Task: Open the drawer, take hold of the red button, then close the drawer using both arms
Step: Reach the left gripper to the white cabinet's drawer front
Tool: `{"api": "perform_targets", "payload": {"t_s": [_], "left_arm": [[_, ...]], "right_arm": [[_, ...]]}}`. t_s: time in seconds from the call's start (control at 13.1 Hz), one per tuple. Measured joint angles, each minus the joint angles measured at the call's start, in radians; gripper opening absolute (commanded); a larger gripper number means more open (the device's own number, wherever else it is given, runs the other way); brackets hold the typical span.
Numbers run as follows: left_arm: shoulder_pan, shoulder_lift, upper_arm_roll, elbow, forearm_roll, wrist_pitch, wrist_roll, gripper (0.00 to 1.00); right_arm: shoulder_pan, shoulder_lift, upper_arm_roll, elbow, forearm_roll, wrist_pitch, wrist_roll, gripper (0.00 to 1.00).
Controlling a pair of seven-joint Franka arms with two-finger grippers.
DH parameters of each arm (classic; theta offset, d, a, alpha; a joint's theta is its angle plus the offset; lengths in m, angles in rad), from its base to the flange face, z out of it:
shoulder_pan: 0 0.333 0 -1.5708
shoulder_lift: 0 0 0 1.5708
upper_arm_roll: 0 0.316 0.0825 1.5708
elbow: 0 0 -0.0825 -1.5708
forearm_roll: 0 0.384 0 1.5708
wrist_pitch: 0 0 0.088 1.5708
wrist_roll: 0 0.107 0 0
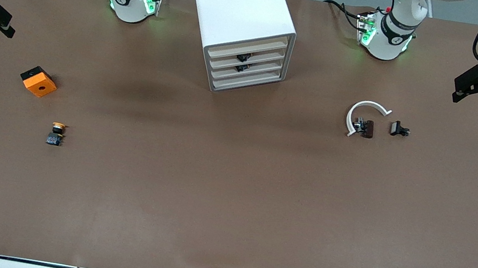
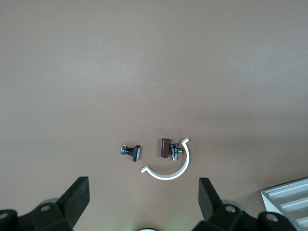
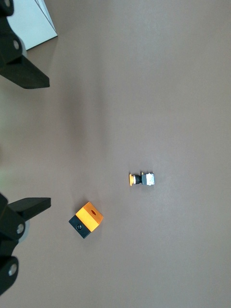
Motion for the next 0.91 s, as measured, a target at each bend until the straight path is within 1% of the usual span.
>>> {"api": "perform_targets", "payload": {"t_s": [0.3,0.46,0.61,0.76,0.91], "left_arm": [[0.000,0.016,0.000,0.001,0.000,-0.002,0.000,1.00],[-0.004,0.054,-0.001,0.016,0.000,-0.001,0.000,1.00],[-0.009,0.116,-0.011,0.025,-0.001,-0.001,-0.005,1.00],[-0.011,0.197,-0.049,0.027,-0.001,0.009,-0.057,1.00],[-0.014,0.274,-0.107,0.026,-0.002,0.027,-0.208,1.00]], "right_arm": [[0.000,-0.011,0.000,-0.015,0.000,0.000,0.000,1.00],[0.000,-0.018,0.000,-0.024,0.000,0.001,0.000,1.00],[0.000,-0.021,0.000,-0.026,0.000,0.004,0.000,1.00],[0.000,-0.021,0.000,-0.026,0.000,0.007,0.000,1.00],[0.000,-0.021,0.000,-0.026,0.000,0.007,0.000,1.00]]}}
